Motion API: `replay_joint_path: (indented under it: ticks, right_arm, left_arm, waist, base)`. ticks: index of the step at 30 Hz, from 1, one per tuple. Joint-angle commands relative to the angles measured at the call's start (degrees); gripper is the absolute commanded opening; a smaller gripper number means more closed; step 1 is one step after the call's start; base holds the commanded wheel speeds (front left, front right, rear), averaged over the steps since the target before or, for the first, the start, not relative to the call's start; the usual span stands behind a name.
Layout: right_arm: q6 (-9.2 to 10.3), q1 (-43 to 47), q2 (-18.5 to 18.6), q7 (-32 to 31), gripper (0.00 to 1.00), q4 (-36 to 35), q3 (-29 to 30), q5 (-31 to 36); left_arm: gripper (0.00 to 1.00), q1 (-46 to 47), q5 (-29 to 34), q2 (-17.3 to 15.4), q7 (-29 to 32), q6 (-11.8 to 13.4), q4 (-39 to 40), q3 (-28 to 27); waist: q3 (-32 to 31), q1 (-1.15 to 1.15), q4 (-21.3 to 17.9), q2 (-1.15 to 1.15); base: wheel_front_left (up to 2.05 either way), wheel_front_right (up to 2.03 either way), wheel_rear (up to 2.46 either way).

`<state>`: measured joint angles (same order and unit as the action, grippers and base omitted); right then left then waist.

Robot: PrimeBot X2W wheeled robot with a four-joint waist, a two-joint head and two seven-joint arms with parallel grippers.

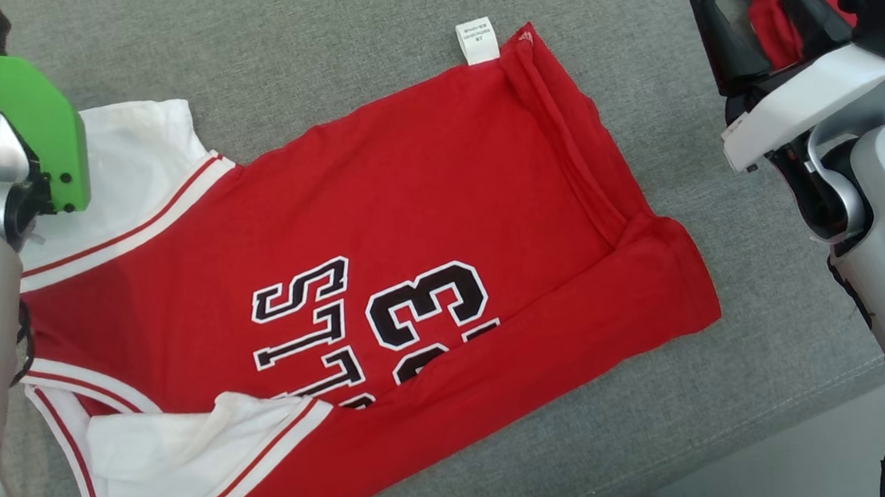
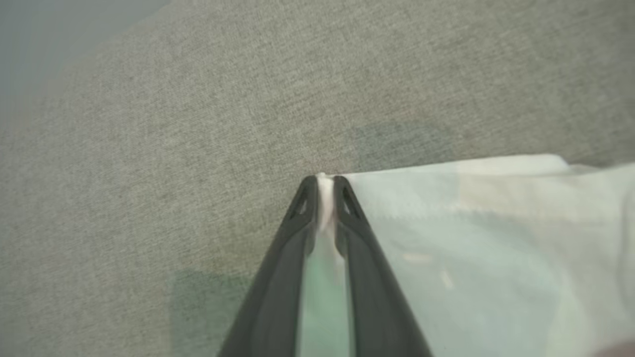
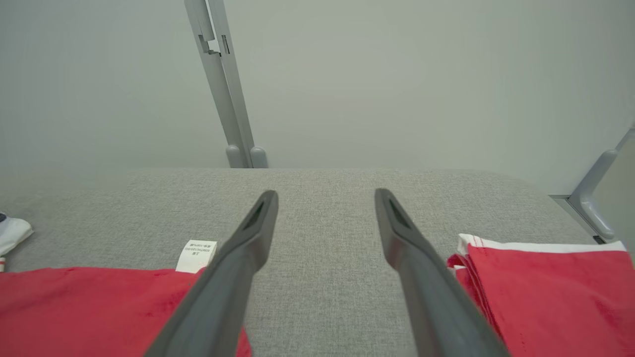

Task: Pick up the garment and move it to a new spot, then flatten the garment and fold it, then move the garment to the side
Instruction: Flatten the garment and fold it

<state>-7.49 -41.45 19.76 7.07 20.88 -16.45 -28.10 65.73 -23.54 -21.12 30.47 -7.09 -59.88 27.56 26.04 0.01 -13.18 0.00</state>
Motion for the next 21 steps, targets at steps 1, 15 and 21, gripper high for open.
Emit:
replay_joint_path:
  ticks: [1,15,21]
  right_arm:
    - [0.01,-0.2,0.2,-0.3,1.0,0.4,-0.2,-0.4]
    - [0.01,-4.3,6.5,-9.1,1.0,6.4,-7.8,-9.3]
    - [0.01,-6.9,10.9,-13.3,1.0,11.5,-15.1,-13.0]
  left_arm:
    - [0.0,-0.6,-0.4,0.0,-0.8,-0.1,-0.5,0.0]
    - [0.0,-0.2,-5.0,6.0,-12.9,-0.4,8.9,4.1]
    - [0.0,-2.2,-8.3,6.6,-13.9,-0.4,15.8,9.5]
  waist:
    - [-0.9,-0.01,1.2,0.0]
    - [-3.3,-0.01,13.9,0.0]
    - [-2.9,-0.01,18.3,0.0]
  base:
    - [0.0,0.0,0.0]
    - [0.0,0.0,0.0]
    - [0.0,0.0,0.0]
